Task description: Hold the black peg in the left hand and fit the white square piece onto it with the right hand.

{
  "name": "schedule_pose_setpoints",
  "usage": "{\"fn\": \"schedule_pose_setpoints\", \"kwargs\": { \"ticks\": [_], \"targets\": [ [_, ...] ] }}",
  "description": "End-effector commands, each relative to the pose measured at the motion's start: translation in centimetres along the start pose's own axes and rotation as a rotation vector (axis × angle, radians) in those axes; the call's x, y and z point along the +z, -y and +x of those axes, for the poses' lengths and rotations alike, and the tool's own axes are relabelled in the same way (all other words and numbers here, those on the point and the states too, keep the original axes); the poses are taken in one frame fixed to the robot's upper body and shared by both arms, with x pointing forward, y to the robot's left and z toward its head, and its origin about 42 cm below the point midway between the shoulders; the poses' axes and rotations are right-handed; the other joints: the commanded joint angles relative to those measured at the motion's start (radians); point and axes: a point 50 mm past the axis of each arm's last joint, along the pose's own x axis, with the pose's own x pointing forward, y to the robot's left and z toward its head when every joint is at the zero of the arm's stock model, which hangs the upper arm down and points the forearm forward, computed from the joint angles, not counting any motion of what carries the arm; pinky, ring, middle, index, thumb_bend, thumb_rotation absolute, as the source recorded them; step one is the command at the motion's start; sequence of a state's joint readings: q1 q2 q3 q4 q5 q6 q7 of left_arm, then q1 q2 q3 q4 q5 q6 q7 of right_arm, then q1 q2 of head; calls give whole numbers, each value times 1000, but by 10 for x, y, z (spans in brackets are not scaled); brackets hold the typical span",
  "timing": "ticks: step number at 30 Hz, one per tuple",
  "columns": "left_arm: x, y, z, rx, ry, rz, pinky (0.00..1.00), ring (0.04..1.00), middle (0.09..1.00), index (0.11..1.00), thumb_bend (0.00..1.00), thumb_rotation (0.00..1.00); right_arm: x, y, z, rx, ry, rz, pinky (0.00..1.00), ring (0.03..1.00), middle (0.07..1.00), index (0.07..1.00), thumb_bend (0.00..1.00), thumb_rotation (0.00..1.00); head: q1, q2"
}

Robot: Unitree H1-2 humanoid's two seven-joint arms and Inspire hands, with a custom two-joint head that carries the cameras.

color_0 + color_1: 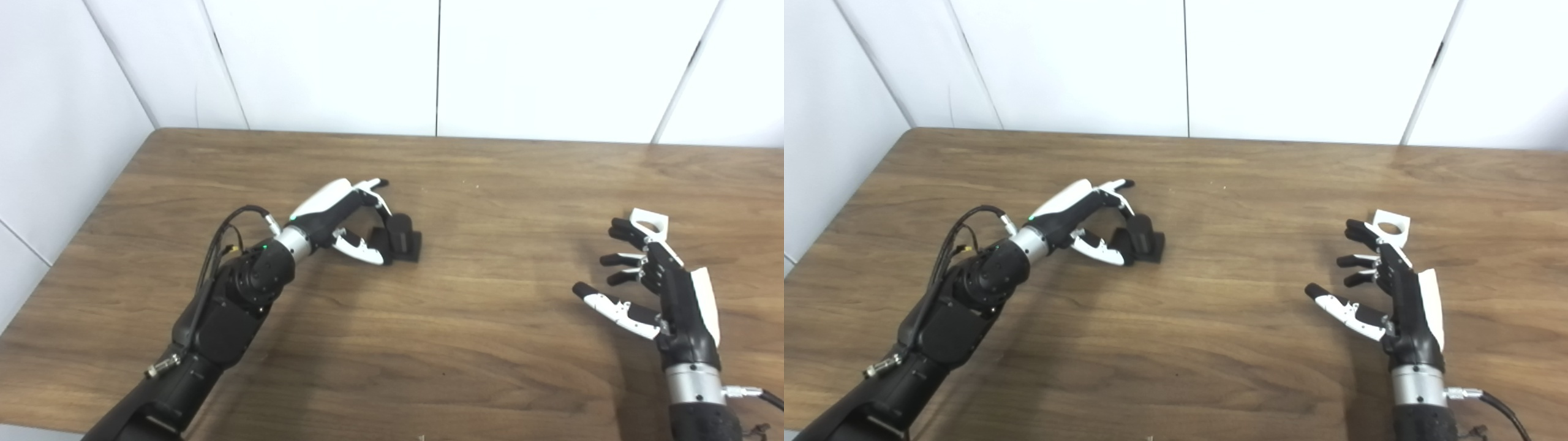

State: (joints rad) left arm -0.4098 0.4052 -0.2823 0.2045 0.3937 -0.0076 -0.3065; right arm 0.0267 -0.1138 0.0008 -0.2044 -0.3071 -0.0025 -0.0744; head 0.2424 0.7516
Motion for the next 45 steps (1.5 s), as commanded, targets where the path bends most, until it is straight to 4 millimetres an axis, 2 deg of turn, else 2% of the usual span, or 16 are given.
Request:
{"fn": "schedule_pose_setpoints", "kwargs": {
  "ticks": [1,14,30,36,39,43,44,45],
  "targets": [
    [14,-2,1,-17,76,28,1000,1000,986,486,522,79,16,2,8,-21,69,-3,480,624,787,792,584,0,1,0],
    [49,26,-6,-79,220,50,1000,1000,1000,486,520,82,16,1,9,-16,79,-4,475,625,787,792,584,0,-4,3],
    [69,66,-1,-217,293,40,1000,1000,1000,487,520,82,18,2,9,-20,88,-3,480,620,787,792,572,0,-28,12],
    [68,69,0,-225,295,29,1000,1000,1000,486,521,79,18,3,9,-26,88,-6,476,608,781,788,571,0,-40,12],
    [64,69,-4,-225,295,38,1000,1000,1000,486,521,79,18,-2,9,-22,95,1,474,606,778,788,572,0,-143,12],
    [55,61,-14,-221,289,53,1000,1000,1000,486,521,79,20,-15,6,-14,97,-2,466,602,775,791,576,3,-332,2],
    [53,60,-16,-221,291,58,1000,1000,1000,486,521,79,20,-18,6,-13,96,-3,465,603,775,790,578,2,-332,2],
    [49,58,-19,-221,293,55,1000,1000,1000,486,521,79,21,-23,6,-12,96,1,466,606,772,786,579,1,-408,-6]
  ]
}}
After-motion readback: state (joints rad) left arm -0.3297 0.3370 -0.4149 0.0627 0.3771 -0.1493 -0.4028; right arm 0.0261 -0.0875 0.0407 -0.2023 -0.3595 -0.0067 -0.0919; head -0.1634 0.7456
